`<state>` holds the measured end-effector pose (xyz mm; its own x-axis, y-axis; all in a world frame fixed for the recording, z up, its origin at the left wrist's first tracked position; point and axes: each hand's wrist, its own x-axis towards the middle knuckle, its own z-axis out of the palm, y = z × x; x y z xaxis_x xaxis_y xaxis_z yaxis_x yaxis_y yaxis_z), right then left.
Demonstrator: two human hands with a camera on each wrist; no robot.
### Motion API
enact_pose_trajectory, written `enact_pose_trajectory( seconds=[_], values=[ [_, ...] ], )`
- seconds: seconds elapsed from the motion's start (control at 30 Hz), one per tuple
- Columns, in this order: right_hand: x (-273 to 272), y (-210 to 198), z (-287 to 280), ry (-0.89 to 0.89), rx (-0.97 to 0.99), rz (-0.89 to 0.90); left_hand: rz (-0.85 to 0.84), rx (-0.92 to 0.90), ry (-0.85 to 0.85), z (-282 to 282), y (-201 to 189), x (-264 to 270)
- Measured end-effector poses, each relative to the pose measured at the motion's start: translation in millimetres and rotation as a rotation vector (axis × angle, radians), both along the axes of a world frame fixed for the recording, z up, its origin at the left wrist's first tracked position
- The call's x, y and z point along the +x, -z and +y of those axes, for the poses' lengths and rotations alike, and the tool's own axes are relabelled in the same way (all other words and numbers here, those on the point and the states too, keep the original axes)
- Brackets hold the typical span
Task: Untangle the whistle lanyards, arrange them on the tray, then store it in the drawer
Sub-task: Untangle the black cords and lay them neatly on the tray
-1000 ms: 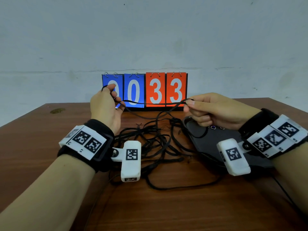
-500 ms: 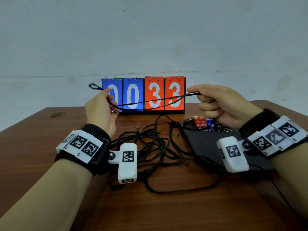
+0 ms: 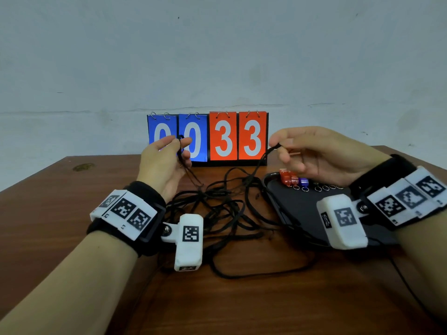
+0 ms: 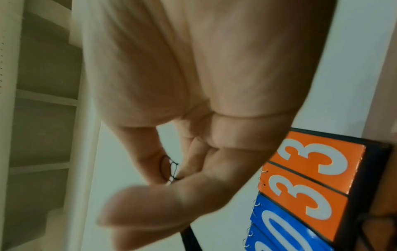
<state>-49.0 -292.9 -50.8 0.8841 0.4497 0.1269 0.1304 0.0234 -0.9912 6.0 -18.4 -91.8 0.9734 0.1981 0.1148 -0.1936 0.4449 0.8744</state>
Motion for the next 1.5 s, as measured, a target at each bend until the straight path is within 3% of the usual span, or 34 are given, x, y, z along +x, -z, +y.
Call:
enact_pose_trajectory(
  seconds=[0.1,0.37,0.53,0.7,1.2,1.5],
  values=[
    [2,1,-5,0.027,0.012,-0.015,-0.011,-0.004,0.148,-5,-4,-4],
    [7,12,5,0.082,-0.173,-0.086,-0.105,0.250,0.543,-21,-5,-23],
    [5,16,12,0.035,-0.294,-0.072,-0.152,0.359,0.660,-28,-1,-29],
    [3,16,13,-0.030,-0.258,-0.038,-0.176,0.396,0.697,-31,0,-30],
    [13,16,6,0.001,-0.009,-0.032,-0.164,0.525,0.690,-32,5,-28],
    [13,20,3,-0.110,-0.126,-0.051,-0.150,0.546,0.634,-30,6,-24]
  ],
)
